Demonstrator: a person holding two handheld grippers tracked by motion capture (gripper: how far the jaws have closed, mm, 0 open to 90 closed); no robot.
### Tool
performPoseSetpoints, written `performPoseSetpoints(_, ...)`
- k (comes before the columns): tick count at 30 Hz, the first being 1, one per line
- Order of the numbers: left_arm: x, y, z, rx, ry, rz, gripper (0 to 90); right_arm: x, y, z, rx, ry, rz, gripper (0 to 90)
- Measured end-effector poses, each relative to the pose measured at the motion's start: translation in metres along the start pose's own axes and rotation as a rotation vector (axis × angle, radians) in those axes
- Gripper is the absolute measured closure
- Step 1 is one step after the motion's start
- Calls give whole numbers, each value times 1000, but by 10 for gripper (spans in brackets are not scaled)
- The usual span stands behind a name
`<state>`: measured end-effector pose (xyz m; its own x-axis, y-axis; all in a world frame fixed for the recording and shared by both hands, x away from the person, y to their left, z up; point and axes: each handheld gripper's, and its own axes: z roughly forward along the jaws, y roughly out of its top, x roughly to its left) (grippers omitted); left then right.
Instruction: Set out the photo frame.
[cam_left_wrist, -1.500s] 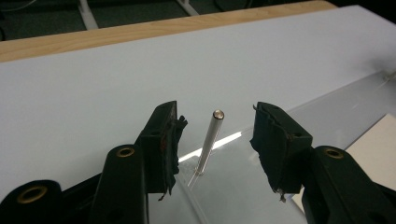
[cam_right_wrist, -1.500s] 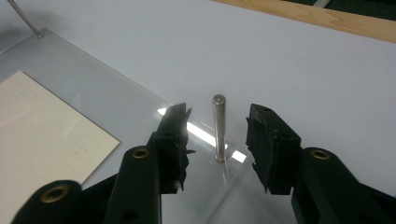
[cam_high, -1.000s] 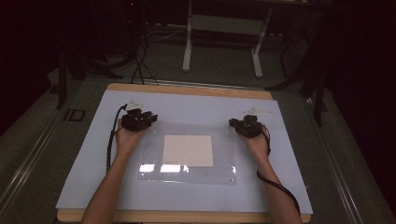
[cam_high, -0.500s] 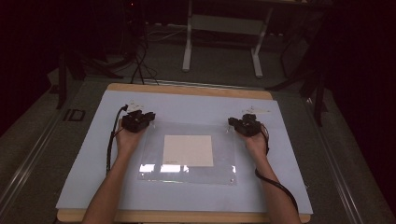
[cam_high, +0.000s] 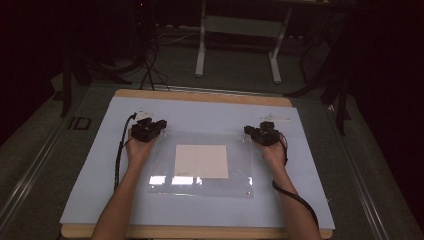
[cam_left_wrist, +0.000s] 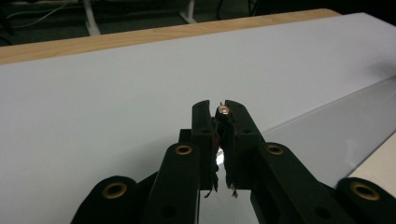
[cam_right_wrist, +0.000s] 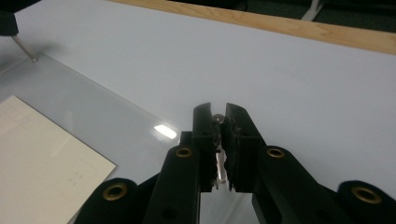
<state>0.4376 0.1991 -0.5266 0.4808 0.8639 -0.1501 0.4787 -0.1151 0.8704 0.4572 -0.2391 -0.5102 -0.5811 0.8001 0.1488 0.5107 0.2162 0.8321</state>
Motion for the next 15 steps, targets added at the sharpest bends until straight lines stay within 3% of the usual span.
performPoseSetpoints(5, 5, 1, 1, 3, -31, -60, 827, -4, 1, 0, 10, 27, 48, 829)
performPoseSetpoints(6, 10, 2, 2, 10, -56, -86, 825, -6, 4, 1, 25, 32, 72, 828)
performPoseSetpoints(11, 16, 9, 13, 26, -66, -166, 829, -14, 11, 9, 49, 41, 154, 833)
performPoseSetpoints(15, 22, 14, 19, 45, -82, -185, 837, -18, 17, 14, 63, 43, 180, 841)
